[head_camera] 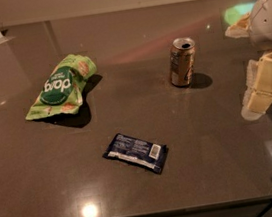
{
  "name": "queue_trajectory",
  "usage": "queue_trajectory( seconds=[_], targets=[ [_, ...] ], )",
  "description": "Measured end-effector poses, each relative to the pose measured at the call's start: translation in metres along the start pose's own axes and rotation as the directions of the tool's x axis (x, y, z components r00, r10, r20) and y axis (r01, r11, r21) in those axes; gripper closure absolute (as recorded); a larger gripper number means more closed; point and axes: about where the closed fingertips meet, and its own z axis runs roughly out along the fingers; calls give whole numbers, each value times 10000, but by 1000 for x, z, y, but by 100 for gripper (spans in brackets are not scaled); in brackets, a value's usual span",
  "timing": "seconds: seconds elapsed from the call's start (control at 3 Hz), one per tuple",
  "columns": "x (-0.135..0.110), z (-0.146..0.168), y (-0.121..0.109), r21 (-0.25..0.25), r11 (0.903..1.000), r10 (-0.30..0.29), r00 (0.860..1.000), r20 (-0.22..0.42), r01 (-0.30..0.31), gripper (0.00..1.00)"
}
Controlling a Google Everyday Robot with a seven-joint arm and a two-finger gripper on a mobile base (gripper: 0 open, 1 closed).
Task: Pick rxbar blueberry
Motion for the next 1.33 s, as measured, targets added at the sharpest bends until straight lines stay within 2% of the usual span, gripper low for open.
queue_trajectory(
  seconds=[0.33, 0.67, 1.0, 1.33],
  targets=[
    [-18, 23, 11, -565, 9984, -36, 9945, 1051, 96, 0],
    [-46, 48, 28, -896, 9950, -240, 9755, 2185, 445, 0],
    [-70, 70, 44, -1074, 9922, -286, 9539, 2987, 634, 0],
    [-93, 91, 62, -1187, 9893, -391, 9370, 3472, 853, 0]
  ],
)
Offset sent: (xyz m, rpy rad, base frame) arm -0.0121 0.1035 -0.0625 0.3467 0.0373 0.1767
